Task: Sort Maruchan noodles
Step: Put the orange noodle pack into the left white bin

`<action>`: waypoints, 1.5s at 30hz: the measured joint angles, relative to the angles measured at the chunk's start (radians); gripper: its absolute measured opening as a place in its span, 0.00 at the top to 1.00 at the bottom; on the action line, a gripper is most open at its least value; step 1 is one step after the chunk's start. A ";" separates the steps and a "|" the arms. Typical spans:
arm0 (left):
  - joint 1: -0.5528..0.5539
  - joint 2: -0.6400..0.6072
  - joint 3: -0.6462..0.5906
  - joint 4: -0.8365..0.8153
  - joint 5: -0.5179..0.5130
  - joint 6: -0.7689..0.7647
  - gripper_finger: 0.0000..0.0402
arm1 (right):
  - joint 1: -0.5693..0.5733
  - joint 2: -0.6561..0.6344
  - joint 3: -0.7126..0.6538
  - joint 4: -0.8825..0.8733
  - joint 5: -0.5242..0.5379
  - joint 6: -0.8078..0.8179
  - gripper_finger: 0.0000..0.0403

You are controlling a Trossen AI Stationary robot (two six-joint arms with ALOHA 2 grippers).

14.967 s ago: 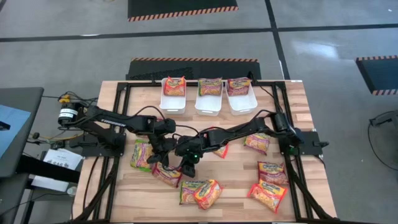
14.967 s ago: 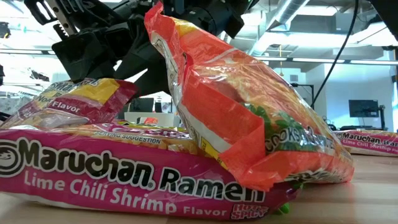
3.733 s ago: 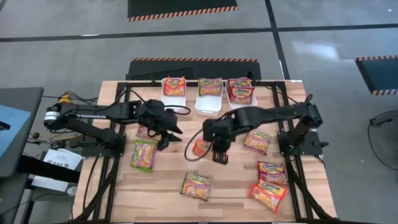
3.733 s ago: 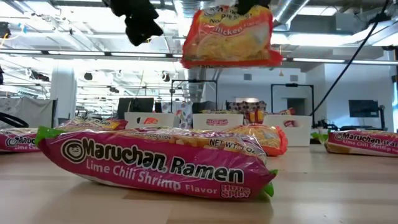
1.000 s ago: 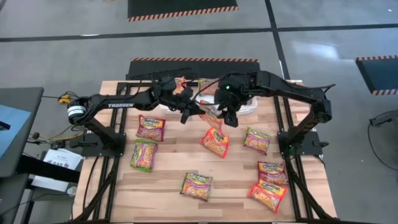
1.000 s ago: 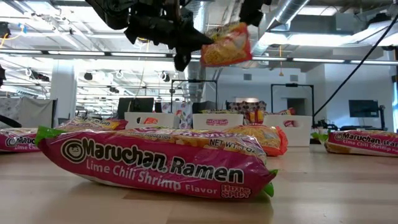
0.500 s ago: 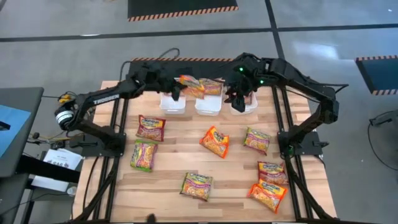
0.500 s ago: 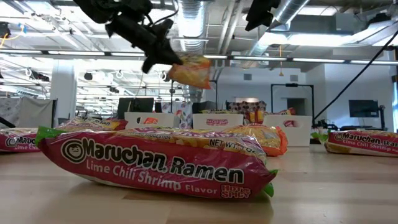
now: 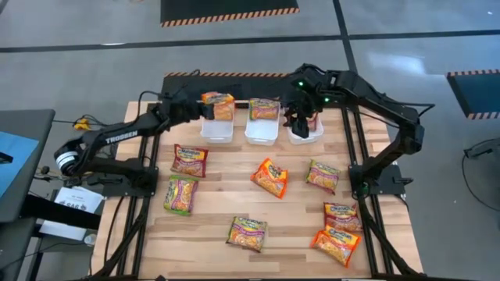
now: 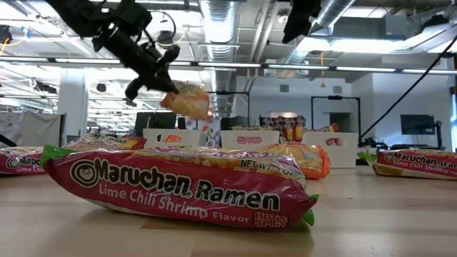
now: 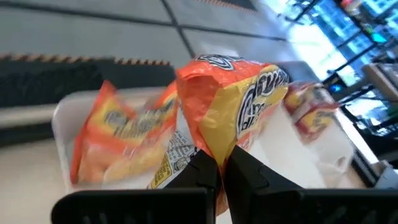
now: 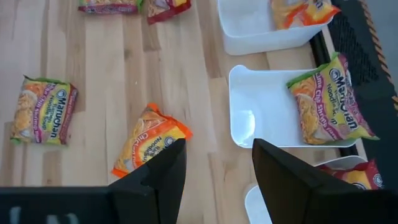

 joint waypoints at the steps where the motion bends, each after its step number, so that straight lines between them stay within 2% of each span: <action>1: -0.001 0.004 -0.022 0.021 -0.013 -0.012 1.00 | 0.000 0.006 0.000 -0.001 0.000 0.000 0.49; 6: 0.017 0.007 -0.091 0.092 -0.073 -0.044 1.00 | 0.001 0.007 0.000 -0.023 0.000 0.000 0.49; 14: 0.030 0.074 -0.117 0.088 -0.043 -0.056 1.00 | 0.001 0.007 0.000 -0.021 0.000 0.007 0.49; 20: 0.034 0.171 -0.117 0.220 -0.003 -0.049 1.00 | 0.001 0.007 0.000 -0.021 0.000 0.023 0.49; 29: 0.054 0.270 -0.117 0.269 0.035 -0.070 0.99 | 0.001 0.007 0.000 -0.021 0.000 0.061 0.48; 34: 0.099 0.273 -0.117 0.272 0.133 -0.038 0.92 | 0.002 0.007 0.000 -0.021 -0.001 0.061 0.48; 45: 0.160 0.273 -0.117 0.272 0.291 -0.053 0.67 | 0.002 0.007 0.000 -0.021 -0.001 0.063 0.48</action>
